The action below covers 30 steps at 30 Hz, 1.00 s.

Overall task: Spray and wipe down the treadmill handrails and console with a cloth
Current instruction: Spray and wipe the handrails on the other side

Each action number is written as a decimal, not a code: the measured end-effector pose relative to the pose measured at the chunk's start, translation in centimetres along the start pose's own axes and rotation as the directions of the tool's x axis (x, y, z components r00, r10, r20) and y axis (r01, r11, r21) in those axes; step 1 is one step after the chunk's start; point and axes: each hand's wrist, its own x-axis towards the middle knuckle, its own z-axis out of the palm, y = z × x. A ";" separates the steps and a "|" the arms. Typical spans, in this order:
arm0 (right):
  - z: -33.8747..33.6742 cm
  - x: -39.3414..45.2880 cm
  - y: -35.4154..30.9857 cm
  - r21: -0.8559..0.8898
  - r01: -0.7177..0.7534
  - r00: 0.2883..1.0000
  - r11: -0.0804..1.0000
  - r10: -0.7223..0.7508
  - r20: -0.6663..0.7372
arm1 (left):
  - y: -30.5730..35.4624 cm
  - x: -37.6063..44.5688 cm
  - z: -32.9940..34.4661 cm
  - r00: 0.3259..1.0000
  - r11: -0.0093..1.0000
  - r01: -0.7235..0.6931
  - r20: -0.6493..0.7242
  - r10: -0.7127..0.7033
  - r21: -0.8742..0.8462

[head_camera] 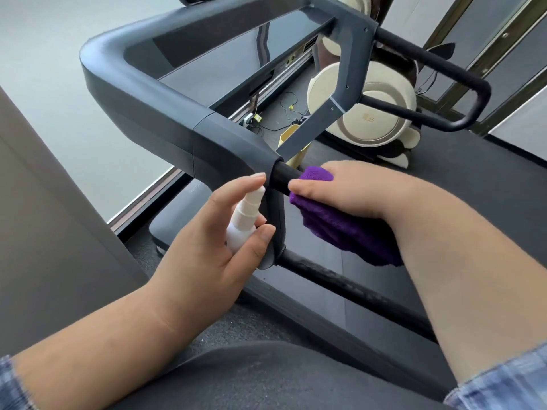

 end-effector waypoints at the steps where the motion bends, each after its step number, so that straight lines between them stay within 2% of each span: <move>1: 0.3 0.5 -0.8 -0.038 0.007 0.999 0.999 -0.009 -0.039 | 0.1 -0.1 0.1 1.000 1.000 -0.010 0.005 0.010 -0.011; 5: 3.2 1.2 -3.9 -0.250 0.039 0.946 0.967 -0.116 -0.302 | 1.1 -0.1 1.0 0.996 0.994 -0.089 0.025 0.090 -0.065; 9: 4.7 1.0 -3.7 -0.289 0.059 0.873 0.956 -0.189 -0.449 | 1.9 0.3 2.4 0.985 0.982 -0.152 0.069 0.160 -0.115; 18: 5.2 -0.8 0.4 -0.276 0.134 0.810 0.952 -0.266 -0.523 | 4.1 0.4 6.4 0.953 0.973 -0.184 0.217 0.211 -0.136; 30: 5.5 -6.3 8.2 -0.267 0.070 0.789 0.961 -0.217 -0.575 | 6.7 -1.9 10.6 0.961 0.987 -0.144 0.229 0.158 -0.075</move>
